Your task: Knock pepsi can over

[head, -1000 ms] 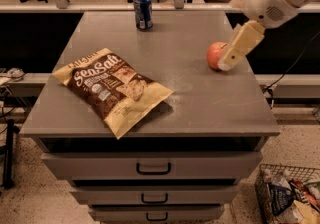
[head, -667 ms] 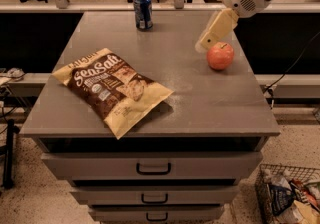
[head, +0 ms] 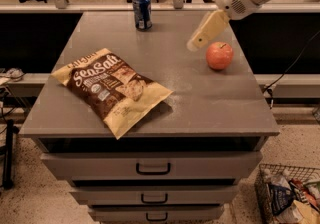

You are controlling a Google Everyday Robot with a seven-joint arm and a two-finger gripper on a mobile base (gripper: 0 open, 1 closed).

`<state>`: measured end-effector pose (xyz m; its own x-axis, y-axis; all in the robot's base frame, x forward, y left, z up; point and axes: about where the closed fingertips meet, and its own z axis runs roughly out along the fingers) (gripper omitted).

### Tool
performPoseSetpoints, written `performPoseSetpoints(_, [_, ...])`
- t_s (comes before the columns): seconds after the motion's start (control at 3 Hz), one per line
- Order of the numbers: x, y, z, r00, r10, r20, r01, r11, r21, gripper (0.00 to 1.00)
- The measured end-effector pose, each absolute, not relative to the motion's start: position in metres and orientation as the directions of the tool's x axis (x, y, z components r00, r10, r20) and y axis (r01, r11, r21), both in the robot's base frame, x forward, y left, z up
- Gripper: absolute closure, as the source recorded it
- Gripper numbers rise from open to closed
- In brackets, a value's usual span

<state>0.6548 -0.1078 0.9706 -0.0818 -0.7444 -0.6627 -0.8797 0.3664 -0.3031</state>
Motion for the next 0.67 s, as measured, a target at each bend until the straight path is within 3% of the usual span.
performPoseSetpoints(0.67, [0.761, -0.057, 0.937, -0.091, -0.606, -0.79, -0.816, 0.501, -0.29, 0.0])
